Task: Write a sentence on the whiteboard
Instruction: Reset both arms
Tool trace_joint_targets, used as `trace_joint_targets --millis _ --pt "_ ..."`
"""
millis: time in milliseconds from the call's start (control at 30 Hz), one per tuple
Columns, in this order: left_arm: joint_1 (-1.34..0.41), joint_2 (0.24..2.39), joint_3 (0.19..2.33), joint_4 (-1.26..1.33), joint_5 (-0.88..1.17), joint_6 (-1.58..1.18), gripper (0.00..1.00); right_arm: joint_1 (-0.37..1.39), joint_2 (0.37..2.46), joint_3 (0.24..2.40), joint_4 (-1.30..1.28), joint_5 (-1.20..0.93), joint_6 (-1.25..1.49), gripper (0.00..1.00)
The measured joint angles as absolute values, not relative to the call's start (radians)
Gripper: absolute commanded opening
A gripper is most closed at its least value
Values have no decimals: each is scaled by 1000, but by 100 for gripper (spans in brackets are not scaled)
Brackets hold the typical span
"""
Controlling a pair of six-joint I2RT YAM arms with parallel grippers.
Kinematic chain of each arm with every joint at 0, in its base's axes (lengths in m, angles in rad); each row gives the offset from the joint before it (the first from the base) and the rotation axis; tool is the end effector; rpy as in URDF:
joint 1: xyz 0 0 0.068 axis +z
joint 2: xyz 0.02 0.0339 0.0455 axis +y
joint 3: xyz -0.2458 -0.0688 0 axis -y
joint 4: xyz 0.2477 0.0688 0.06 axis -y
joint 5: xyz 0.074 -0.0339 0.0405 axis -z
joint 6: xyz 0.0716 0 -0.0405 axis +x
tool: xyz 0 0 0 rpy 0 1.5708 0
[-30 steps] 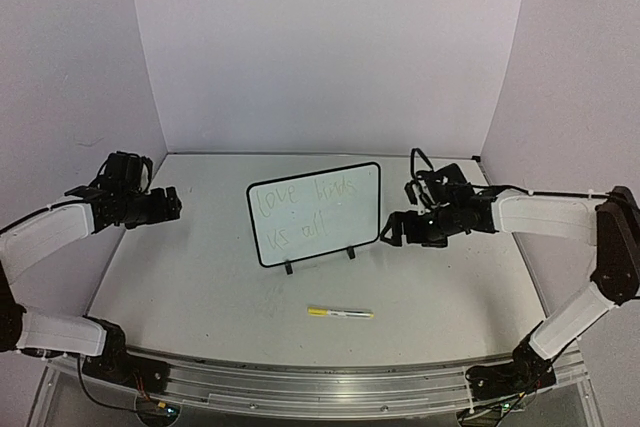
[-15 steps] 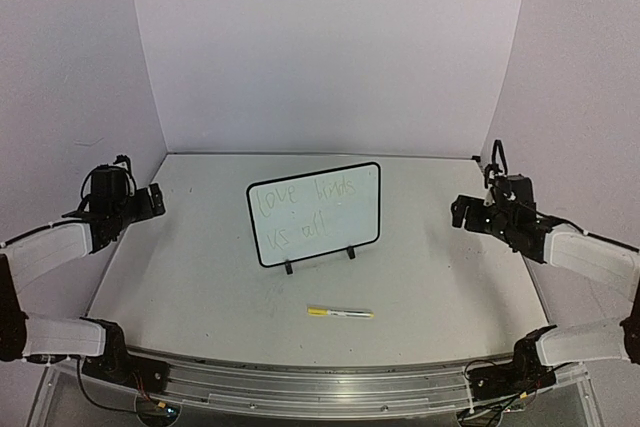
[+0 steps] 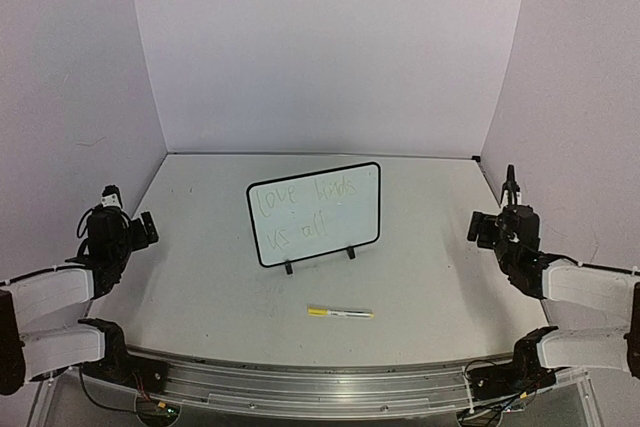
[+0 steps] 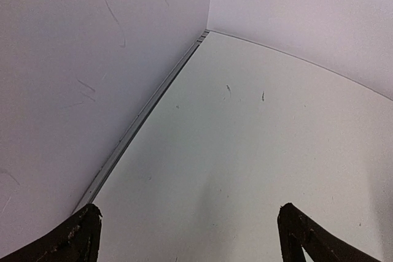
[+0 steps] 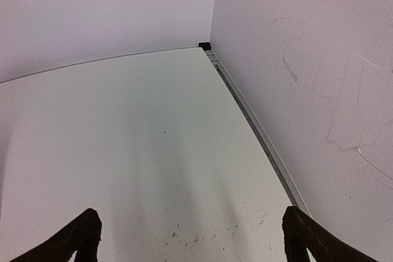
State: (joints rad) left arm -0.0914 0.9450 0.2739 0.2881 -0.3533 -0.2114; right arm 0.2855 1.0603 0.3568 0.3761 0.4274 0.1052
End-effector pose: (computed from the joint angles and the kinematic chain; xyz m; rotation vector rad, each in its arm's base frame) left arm 0.2395 0.0029 0.1529 -0.3457 1.9005 0.1431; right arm 0.2572 0.0446 0.1687 0.1198 1.8662 -0.1364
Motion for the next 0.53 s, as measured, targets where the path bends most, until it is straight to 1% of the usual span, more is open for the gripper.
trace_joint_targets --millis 233,533 --pt "-91 915 252 327 -381 -220 99 284 1049 270 438 482 101 98" --pt "-91 924 252 335 -389 -236 99 284 1026 263 468 492 100 98"
